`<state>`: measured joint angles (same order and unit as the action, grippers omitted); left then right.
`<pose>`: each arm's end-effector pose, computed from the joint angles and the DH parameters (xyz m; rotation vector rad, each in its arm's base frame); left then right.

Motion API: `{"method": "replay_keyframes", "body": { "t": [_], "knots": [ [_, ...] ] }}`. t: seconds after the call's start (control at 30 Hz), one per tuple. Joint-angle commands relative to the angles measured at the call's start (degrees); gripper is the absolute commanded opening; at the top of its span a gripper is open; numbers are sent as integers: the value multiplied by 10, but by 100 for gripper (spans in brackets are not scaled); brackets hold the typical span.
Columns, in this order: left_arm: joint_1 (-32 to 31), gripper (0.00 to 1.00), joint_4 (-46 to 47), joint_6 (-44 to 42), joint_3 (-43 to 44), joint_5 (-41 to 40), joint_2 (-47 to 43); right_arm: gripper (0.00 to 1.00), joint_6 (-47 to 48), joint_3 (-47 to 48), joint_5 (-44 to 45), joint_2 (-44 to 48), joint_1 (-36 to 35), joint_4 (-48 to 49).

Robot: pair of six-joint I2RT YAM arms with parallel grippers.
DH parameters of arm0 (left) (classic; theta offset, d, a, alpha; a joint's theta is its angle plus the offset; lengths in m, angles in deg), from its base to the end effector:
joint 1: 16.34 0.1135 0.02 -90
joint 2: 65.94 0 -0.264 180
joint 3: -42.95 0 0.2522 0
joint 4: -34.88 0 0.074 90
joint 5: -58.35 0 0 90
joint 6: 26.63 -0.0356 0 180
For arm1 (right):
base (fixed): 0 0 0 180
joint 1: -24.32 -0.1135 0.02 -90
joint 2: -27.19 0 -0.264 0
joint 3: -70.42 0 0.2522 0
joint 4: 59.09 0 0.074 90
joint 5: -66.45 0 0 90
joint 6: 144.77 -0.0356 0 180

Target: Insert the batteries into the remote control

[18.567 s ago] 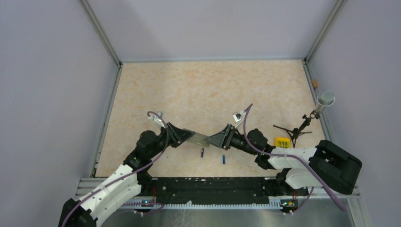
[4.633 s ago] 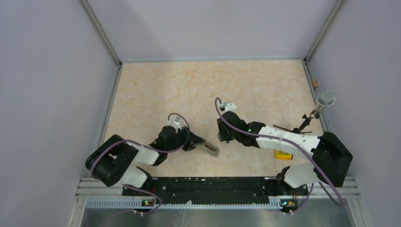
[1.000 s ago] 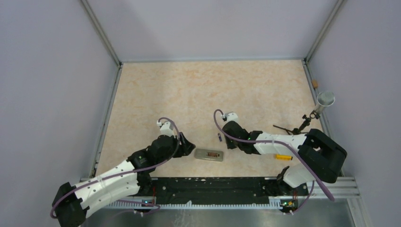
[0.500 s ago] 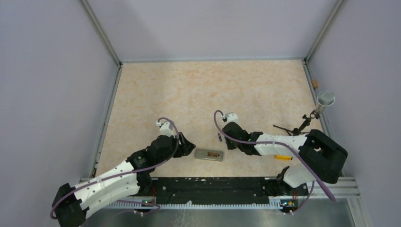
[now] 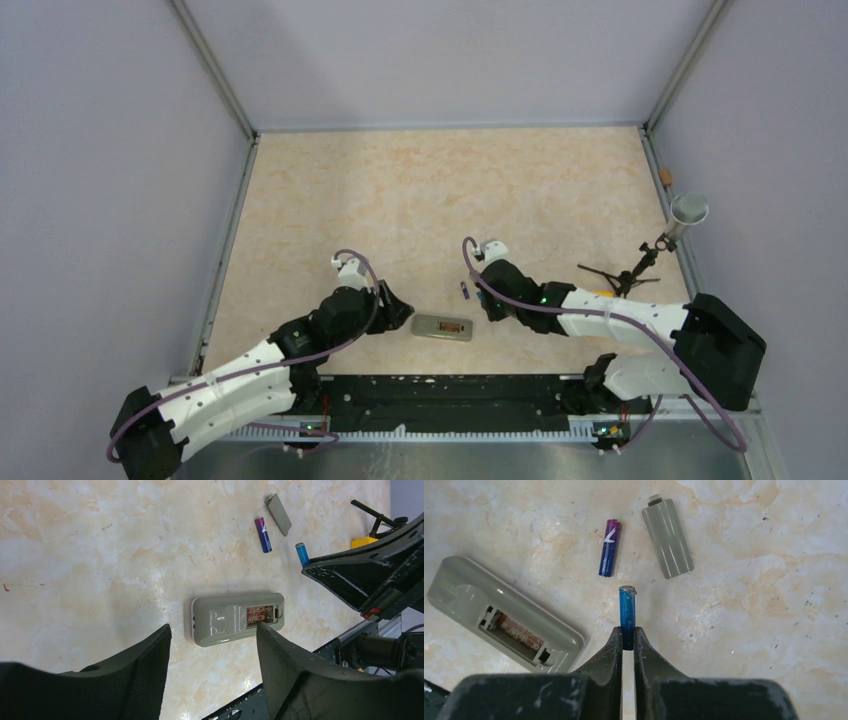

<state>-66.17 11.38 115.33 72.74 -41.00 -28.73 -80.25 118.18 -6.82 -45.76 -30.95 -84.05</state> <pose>0.1034 -0.1135 0.1845 -0.1448 2.2277 -0.8656 0.1452 0.1915 0.1756 -0.4963 2.3666 0.2965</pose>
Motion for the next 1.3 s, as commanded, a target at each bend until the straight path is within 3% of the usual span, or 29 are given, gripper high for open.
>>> {"method": "replay_keyframes", "body": {
  "t": [0.0,0.63,1.0,1.27],
  "knots": [
    [-1,64,41,-1,-7,-2,9,0,42,13,-36,37,-13,-14],
    [26,63,59,-29,-11,21,25,0,244,50,-216,53,-37,27],
    [134,60,129,-55,-31,171,56,0,329,143,-211,4,-41,-102],
    [157,61,133,-68,-35,188,65,0,370,177,-228,-42,-42,-158]
  ]
}}
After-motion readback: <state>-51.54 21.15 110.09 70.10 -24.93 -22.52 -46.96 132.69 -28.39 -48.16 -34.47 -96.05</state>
